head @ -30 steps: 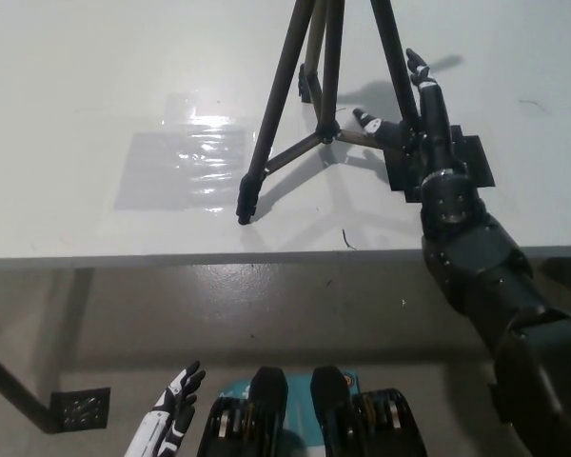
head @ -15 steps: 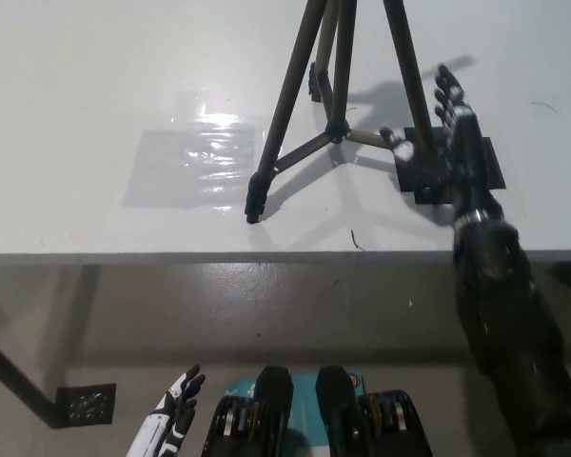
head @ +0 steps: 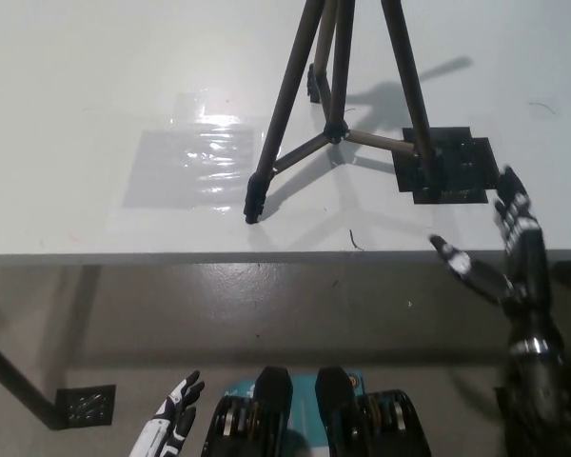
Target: A tripod lies near the right hand side of the table and the robot grab a leg of the tripod using its right hand and put it up right.
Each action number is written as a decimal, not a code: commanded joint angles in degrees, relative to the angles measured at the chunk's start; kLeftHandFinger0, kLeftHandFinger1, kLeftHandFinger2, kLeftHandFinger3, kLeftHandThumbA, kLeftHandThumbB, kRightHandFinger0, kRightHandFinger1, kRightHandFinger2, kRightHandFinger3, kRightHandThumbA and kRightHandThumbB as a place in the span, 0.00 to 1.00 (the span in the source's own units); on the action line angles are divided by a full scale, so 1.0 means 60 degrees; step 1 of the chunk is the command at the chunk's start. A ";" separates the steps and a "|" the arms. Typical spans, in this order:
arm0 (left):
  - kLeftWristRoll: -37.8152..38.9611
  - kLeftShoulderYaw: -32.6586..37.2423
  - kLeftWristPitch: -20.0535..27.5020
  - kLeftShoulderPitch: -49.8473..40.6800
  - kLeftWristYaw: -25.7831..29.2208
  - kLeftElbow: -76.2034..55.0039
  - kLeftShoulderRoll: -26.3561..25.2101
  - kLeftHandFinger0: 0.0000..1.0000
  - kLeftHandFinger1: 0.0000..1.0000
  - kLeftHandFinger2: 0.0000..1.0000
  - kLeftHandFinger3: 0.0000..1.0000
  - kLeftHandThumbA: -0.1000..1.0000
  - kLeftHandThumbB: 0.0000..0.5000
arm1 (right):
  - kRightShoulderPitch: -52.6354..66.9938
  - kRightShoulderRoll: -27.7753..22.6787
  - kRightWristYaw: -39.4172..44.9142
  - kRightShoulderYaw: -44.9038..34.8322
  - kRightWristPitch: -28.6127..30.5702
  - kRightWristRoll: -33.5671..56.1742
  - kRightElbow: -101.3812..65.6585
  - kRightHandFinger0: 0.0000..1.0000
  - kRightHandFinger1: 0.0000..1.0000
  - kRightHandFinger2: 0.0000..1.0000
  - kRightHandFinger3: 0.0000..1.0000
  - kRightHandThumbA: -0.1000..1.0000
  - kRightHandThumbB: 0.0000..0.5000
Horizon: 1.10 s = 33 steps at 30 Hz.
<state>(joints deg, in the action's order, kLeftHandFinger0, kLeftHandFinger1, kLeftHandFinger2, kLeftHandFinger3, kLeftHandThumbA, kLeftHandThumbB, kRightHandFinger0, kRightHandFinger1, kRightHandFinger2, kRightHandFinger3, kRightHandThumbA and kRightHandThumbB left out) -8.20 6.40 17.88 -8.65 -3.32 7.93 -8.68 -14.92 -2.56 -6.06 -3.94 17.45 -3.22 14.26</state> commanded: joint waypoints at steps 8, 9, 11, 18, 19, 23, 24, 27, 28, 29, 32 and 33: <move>0.0006 -0.0047 0.0443 0.0140 -0.0011 -0.0282 -0.0079 1.00 1.00 1.00 1.00 1.00 0.89 | 0.4016 -0.0337 0.1668 0.2777 0.1228 -0.0208 -0.9763 1.00 1.00 1.00 1.00 0.82 1.00; -0.0019 -0.0005 0.0458 0.0098 -0.0002 -0.0265 -0.0029 1.00 1.00 1.00 1.00 1.00 0.91 | 0.4258 -0.0767 0.1677 0.3063 0.1545 -0.0454 -0.8884 1.00 1.00 1.00 1.00 0.99 0.96; 0.0035 -0.0015 0.0463 0.0062 -0.0001 -0.0313 -0.0004 1.00 1.00 1.00 1.00 1.00 0.89 | 0.4811 -0.0618 0.1453 0.3238 0.1580 -0.0631 -0.8015 1.00 1.00 1.00 1.00 1.00 0.95; 0.0257 -0.0043 0.0698 0.0204 -0.0062 -0.0205 0.0005 1.00 1.00 1.00 1.00 1.00 0.88 | 0.4764 -0.0616 0.1115 0.3463 0.1580 0.0006 -0.4533 1.00 1.00 1.00 1.00 1.00 0.92; 0.0259 -0.0043 0.0703 0.0205 -0.0063 -0.0202 0.0005 1.00 1.00 1.00 1.00 1.00 0.88 | 0.4755 -0.0645 0.1078 0.3501 0.1580 0.0007 -0.4528 1.00 1.00 1.00 1.00 1.00 0.92; 0.0392 -0.0103 0.1150 0.0246 0.0084 -0.0037 0.0175 1.00 1.00 1.00 1.00 1.00 0.86 | 0.3994 -0.0381 0.0803 0.3089 0.1580 0.0136 -0.1900 1.00 1.00 1.00 1.00 1.00 0.95; 0.0378 -0.0102 0.1190 0.0213 0.0088 -0.0046 0.0179 1.00 1.00 1.00 1.00 1.00 0.86 | 0.3966 -0.0364 0.0789 0.3068 0.1580 0.0161 -0.1695 1.00 1.00 1.00 1.00 1.00 0.95; 0.0443 -0.0168 0.1226 0.0353 0.0069 0.0021 0.0165 1.00 1.00 1.00 1.00 1.00 0.87 | 0.3689 -0.0313 0.0801 0.2994 0.1580 0.0184 -0.1187 1.00 1.00 1.00 1.00 1.00 0.89; 0.0431 -0.0182 0.1258 0.0361 0.0076 0.0051 0.0186 1.00 1.00 1.00 1.00 1.00 0.87 | 0.3696 -0.0344 0.0910 0.2980 0.1580 0.0225 -0.1140 1.00 1.00 1.00 1.00 1.00 0.90; 0.0410 -0.0213 0.1296 0.0438 0.0104 0.0077 0.0196 1.00 1.00 1.00 1.00 1.00 0.86 | 0.3606 -0.0334 0.0965 0.2943 0.1580 0.0269 -0.1104 1.00 1.00 1.00 1.00 1.00 0.90; 0.0400 -0.0247 0.1319 0.0435 0.0122 0.0061 0.0229 1.00 1.00 1.00 1.00 1.00 0.86 | 0.3522 -0.0343 0.1118 0.2883 0.1580 0.0396 -0.0938 1.00 1.00 1.00 1.00 1.00 0.89; 0.0414 -0.0251 0.1318 0.0431 0.0116 0.0062 0.0234 1.00 1.00 1.00 1.00 1.00 0.85 | 0.3523 -0.0341 0.1142 0.2865 0.1580 0.0420 -0.0930 1.00 1.00 1.00 1.00 1.00 0.88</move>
<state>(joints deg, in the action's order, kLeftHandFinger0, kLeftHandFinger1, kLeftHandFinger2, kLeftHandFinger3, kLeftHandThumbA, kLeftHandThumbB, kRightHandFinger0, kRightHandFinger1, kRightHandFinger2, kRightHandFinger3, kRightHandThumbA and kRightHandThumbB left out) -6.72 5.73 22.27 -6.74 -3.29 8.43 -7.46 7.10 -5.01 -0.88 14.09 23.30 -2.77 8.54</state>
